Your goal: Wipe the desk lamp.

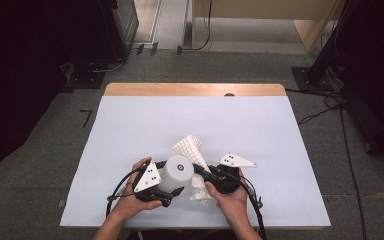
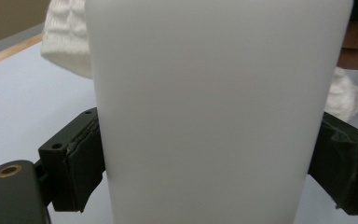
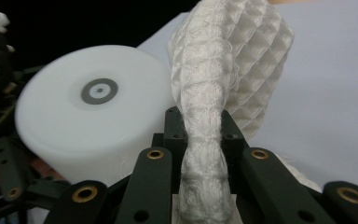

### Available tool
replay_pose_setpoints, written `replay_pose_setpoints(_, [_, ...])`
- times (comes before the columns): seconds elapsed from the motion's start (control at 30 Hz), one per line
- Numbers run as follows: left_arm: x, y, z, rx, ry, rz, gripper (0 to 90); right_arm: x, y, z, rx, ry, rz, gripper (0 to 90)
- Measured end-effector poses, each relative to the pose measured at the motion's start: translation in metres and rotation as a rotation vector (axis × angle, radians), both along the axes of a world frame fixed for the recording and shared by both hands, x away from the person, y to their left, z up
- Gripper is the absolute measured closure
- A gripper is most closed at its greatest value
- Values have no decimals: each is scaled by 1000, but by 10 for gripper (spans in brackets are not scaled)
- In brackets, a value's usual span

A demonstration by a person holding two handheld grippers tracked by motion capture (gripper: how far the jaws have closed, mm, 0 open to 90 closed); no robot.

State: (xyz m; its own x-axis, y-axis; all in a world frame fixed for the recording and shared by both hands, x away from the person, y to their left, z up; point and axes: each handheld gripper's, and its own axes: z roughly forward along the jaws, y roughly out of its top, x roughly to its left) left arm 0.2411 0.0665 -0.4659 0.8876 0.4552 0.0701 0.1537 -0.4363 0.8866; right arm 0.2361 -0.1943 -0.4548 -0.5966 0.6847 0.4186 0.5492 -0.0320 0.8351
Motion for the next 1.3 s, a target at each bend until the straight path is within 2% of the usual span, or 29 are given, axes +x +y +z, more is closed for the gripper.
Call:
replay_pose_setpoints(0.07, [1, 1, -1, -4, -2, 9, 84, 1, -3, 0, 46, 7, 26, 793])
replay_pose_setpoints(0.13, [1, 1, -1, -4, -4, 17, 84, 1, -4, 0, 59, -6, 39, 794])
replay_pose_setpoints(0.37, [6, 2, -5, -16, 3, 59, 84, -2, -2, 3, 80, -42, 88, 797])
replay_pose_setpoints(0.47, [7, -1, -7, -12, -13, 83, 85, -2, 1, 3, 83, -49, 96, 796])
replay_pose_setpoints(0.57, [9, -2, -6, -25, -12, 91, 85, -3, 3, 5, 86, -57, 90, 797])
replay_pose_setpoints(0.6, [11, -2, -5, -45, -14, 101, 85, -3, 3, 6, 86, -64, 86, 796])
replay_pose_setpoints(0.63, [12, -3, -6, -48, -18, 110, 85, -3, 3, 7, 80, -64, 81, 796])
replay_pose_setpoints(0.73, [14, -6, -10, -20, -23, 133, 85, -2, 4, 5, 40, -59, 58, 795])
replay_pose_setpoints(0.83, [16, -7, -10, -29, 1, 147, 83, 1, 3, -1, 27, -35, 31, 791])
replay_pose_setpoints(0.97, [16, -7, -9, -36, 27, 154, 67, 2, -1, 0, 13, -36, -4, 785])
replay_pose_setpoints(1.03, [16, -1, -5, -72, 41, 145, 45, 1, -5, 2, -3, -50, -37, 783])
replay_pose_setpoints(1.2, [12, 7, 0, -96, 53, 123, 33, 5, -21, 5, -80, -91, -137, 778])
replay_pose_setpoints(1.3, [10, 12, 1, -113, 58, 117, 32, 10, -35, 1, -119, -96, -205, 775])
